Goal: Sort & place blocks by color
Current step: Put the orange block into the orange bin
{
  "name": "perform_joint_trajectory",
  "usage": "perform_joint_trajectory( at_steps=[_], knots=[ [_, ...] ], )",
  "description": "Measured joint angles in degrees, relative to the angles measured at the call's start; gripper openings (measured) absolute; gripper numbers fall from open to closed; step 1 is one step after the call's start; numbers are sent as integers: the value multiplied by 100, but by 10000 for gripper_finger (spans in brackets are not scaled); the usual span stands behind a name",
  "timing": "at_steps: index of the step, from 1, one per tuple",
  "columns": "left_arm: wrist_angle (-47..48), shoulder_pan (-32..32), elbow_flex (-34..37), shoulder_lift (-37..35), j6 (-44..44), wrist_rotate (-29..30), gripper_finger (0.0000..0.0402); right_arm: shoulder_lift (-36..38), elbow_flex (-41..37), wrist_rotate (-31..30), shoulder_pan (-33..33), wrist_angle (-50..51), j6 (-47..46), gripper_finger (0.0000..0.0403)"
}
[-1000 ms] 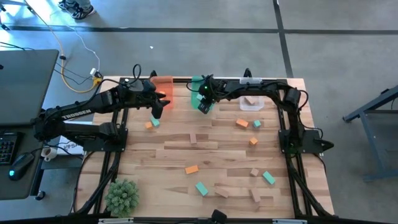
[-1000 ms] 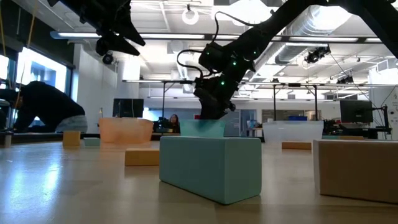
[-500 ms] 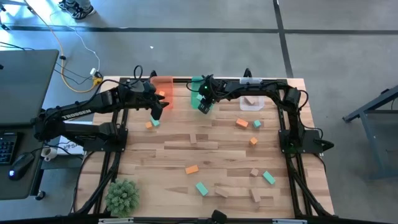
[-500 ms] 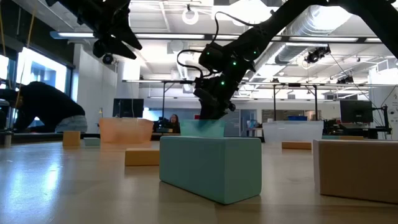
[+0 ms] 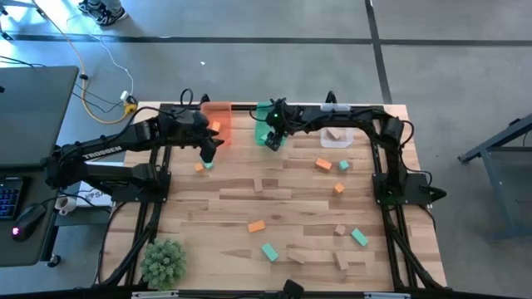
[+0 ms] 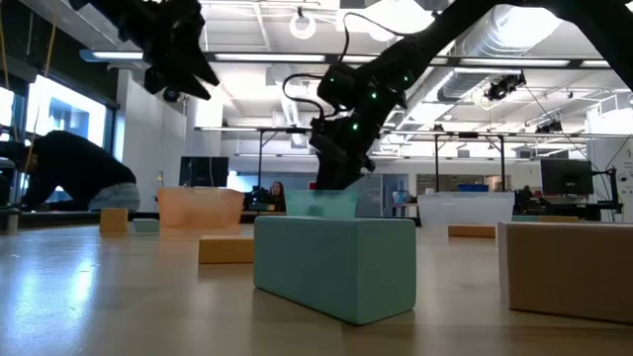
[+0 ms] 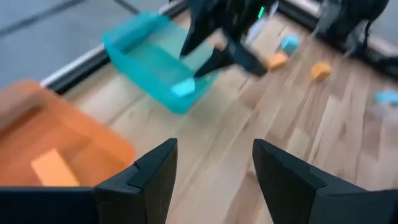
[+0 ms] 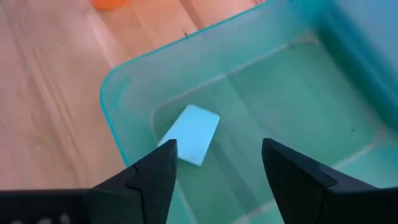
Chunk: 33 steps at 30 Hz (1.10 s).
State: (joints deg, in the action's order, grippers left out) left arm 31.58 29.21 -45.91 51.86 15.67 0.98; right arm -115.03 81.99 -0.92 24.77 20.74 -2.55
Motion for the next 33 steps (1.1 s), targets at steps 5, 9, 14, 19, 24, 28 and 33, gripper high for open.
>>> perform_joint_trajectory(
  at_steps=[5,9,14,19,24,28,33],
  knots=[
    [410,15,0,0,259,11,198,59,513,-102,9,434,263,223],
    [692,101,0,0,483,106,214,59,1097,-103,9,983,494,223],
    [1308,308,0,0,927,136,246,59,1940,-357,14,1945,806,222],
    [1881,341,0,139,1214,163,254,59,2725,-609,105,2608,1161,222],
    [2448,326,0,522,1225,161,255,59,3316,-605,274,3114,1207,222],
    [2798,326,0,952,1220,163,255,59,3554,-607,460,3497,1205,222],
    [2840,326,0,1480,1008,127,255,56,3598,-607,650,3808,1137,222]
  ],
)
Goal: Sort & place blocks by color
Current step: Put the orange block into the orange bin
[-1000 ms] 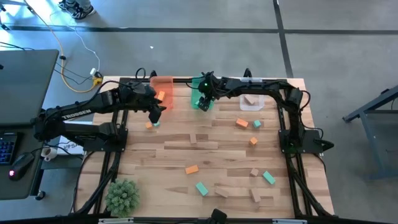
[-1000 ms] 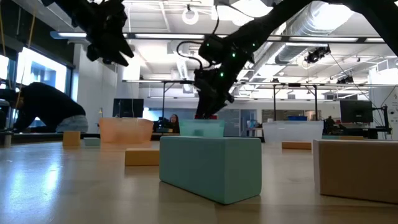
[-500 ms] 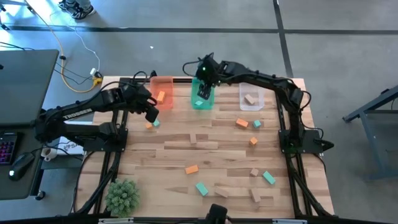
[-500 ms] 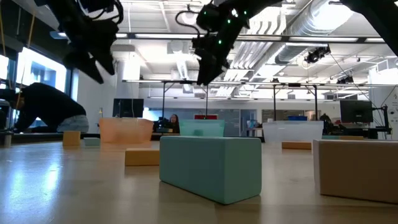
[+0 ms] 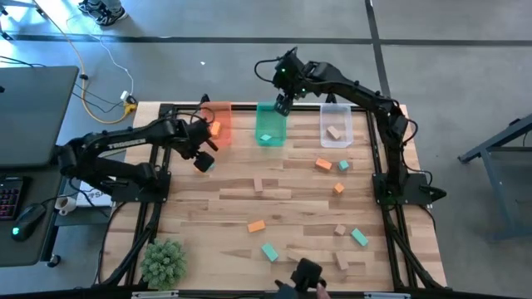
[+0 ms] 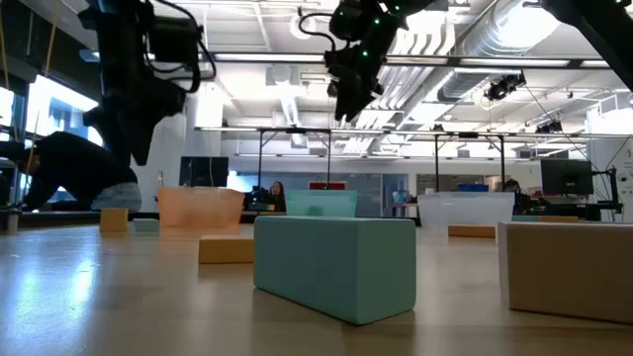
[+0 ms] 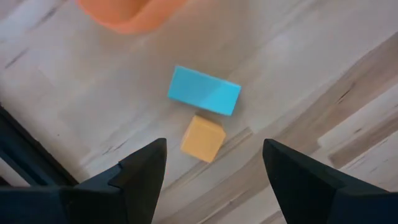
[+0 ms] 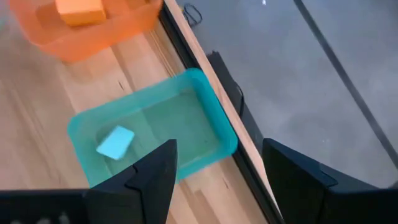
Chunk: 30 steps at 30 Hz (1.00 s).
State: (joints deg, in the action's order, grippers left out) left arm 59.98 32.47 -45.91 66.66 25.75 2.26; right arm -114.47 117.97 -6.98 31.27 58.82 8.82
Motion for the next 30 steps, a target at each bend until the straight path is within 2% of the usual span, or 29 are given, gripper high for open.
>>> perform_joint_trajectory(
  at_steps=[7,30],
  knots=[
    [1,0,0,635,-464,-290,255,-7,0,2,120,204,-125,222],
    [-192,0,-2,2127,-839,-310,255,-7,-2,9,126,222,-125,222]
  ],
)
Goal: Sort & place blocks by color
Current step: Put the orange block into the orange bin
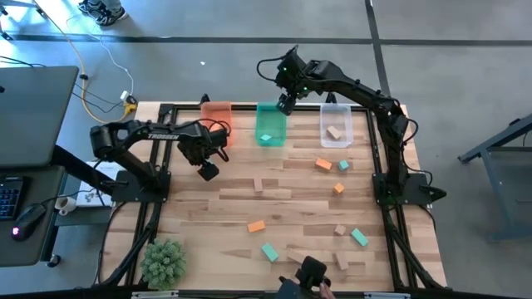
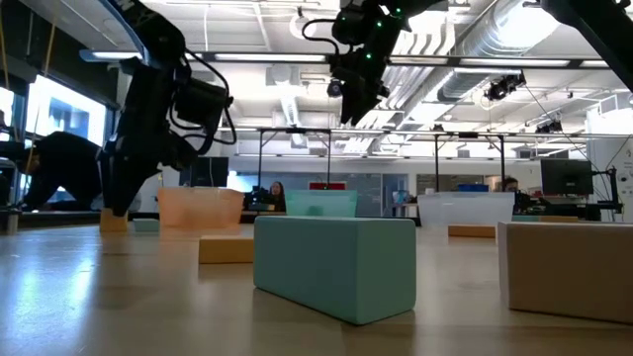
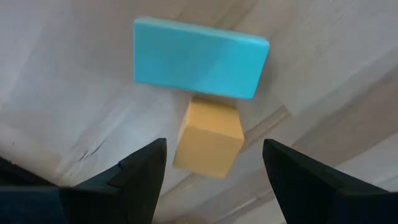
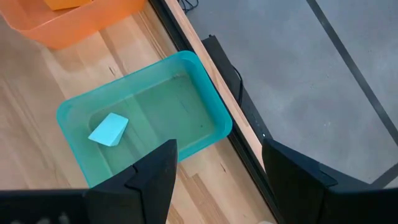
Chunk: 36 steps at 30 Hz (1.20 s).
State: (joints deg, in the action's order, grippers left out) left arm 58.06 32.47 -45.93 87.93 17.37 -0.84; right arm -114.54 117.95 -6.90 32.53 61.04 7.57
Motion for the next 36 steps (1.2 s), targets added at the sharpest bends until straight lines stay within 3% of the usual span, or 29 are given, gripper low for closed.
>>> perform_joint_trajectory(
  at_steps=[7,19,27,36],
  knots=[
    [-88,0,-2,164,-30,-1,238,0,0,0,0,2,-1,222],
    [-54,0,-11,144,-157,-9,103,0,0,-2,0,90,-1,222],
    [-72,0,-7,-226,-154,-161,99,2,-2,121,-120,296,-25,222],
    [-275,1,-7,-1260,47,-401,102,79,-6,120,-414,651,-437,222]
  ],
)
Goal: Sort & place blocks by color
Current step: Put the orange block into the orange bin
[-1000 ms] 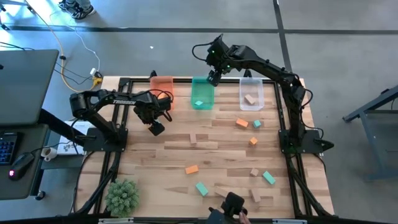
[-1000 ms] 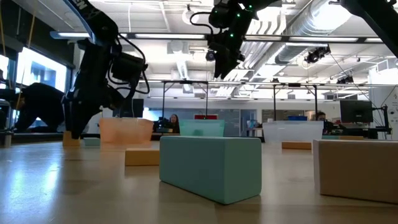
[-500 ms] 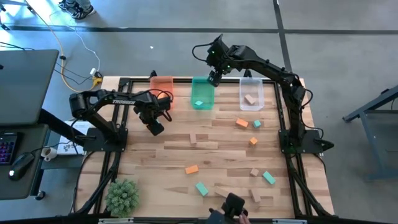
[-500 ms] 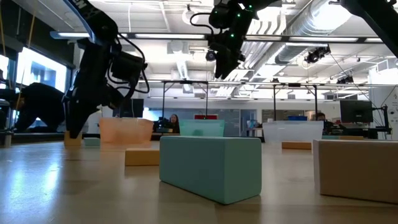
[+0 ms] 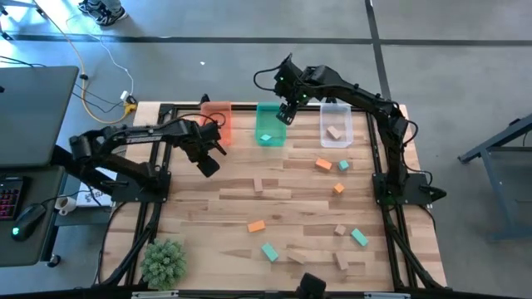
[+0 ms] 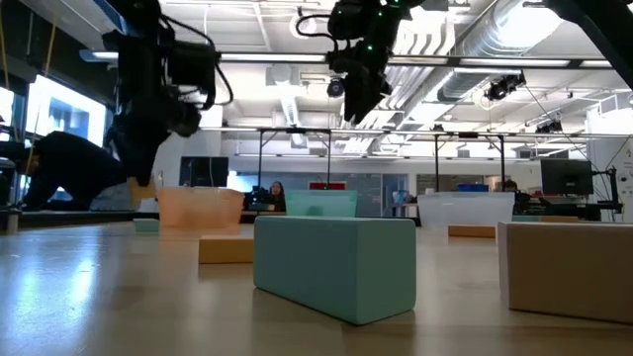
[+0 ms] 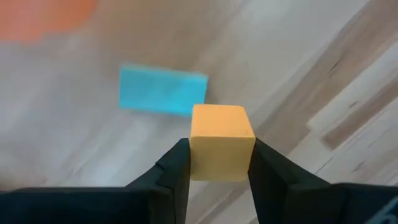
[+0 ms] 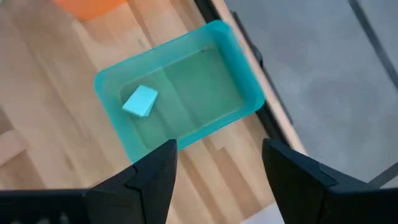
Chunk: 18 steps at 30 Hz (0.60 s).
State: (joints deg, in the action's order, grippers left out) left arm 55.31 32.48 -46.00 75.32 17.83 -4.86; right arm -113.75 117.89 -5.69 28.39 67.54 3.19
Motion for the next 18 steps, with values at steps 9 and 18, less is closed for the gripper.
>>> perform_joint_trajectory(
  at_steps=[9,18],
  knots=[
    [-1138,392,3,-861,-130,44,103,91,2,13,-449,300,-700,222],
    [-2144,1075,4,-1004,-623,189,104,91,2,-37,-990,542,-1171,222]
  ],
)
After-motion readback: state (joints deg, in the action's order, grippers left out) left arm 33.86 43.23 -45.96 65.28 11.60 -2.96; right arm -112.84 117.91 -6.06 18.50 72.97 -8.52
